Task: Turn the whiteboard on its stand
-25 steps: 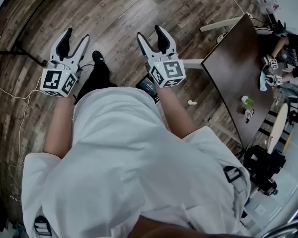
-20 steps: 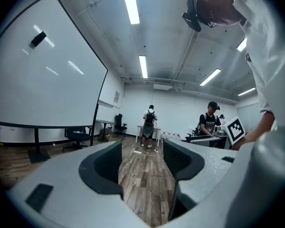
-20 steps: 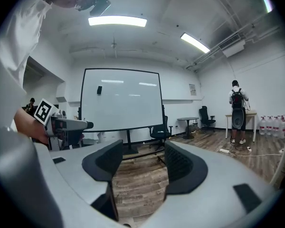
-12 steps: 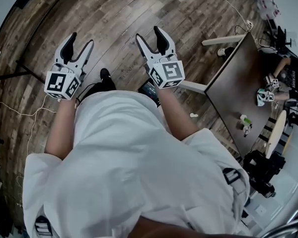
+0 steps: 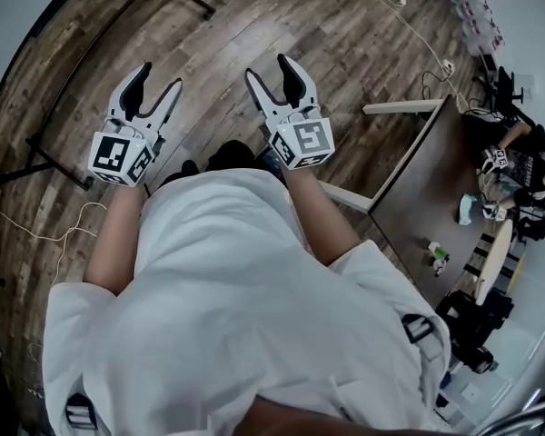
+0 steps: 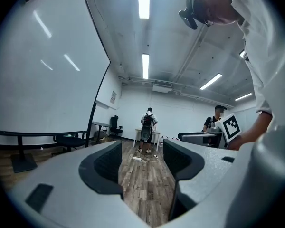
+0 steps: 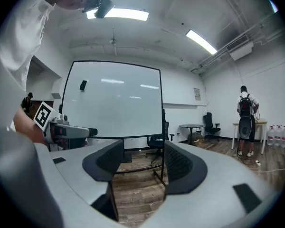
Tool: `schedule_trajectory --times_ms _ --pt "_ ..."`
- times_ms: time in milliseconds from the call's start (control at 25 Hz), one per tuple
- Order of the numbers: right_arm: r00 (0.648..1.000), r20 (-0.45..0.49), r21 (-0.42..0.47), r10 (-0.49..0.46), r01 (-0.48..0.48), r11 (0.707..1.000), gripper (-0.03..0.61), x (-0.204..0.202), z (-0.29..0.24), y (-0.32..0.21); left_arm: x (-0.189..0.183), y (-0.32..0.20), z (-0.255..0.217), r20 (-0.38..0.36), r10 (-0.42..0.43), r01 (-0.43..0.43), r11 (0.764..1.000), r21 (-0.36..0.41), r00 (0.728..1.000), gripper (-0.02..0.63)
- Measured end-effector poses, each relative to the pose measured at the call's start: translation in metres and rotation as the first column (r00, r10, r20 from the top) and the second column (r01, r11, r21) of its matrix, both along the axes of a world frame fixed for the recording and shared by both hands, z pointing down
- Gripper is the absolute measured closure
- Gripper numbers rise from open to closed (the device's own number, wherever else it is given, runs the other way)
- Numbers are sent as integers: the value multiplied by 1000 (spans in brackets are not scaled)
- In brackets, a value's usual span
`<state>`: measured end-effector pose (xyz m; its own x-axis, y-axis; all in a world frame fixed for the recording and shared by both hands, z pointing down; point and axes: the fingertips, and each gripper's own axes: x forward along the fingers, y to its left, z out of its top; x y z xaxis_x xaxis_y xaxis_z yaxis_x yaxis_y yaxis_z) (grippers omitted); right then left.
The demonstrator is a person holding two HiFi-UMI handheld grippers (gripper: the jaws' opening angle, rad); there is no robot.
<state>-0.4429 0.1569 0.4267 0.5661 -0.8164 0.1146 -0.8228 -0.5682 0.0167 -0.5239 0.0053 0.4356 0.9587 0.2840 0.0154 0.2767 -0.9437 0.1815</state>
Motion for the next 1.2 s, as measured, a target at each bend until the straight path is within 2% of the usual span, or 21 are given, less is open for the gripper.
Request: schedule_trajectory --times_ms 240,360,560,800,960,1200 --pt "999 -13 -7 -42 42 999 313 70 9 -15 63 -23 7 4 -55 55 998 5 999 357" --pt "999 -3 8 -50 50 999 313 123 10 -30 113 -36 0 -12 -85 85 996 30 996 357" --pt "994 4 26 -108 108 994 313 220 -4 -48 201 -50 -11 9 -156 156 987 44 988 357" --pt "984 17 19 -175 175 984 313 314 -8 -51 284 -60 -23 1 -260 259 964 54 966 357" --pt "977 14 36 -213 212 977 313 358 -10 -57 321 -65 -27 -10 -311 311 947 75 950 357" --pt "968 26 48 -251 250 967 313 400 -4 -76 348 -85 -28 -7 -366 365 927 88 931 357"
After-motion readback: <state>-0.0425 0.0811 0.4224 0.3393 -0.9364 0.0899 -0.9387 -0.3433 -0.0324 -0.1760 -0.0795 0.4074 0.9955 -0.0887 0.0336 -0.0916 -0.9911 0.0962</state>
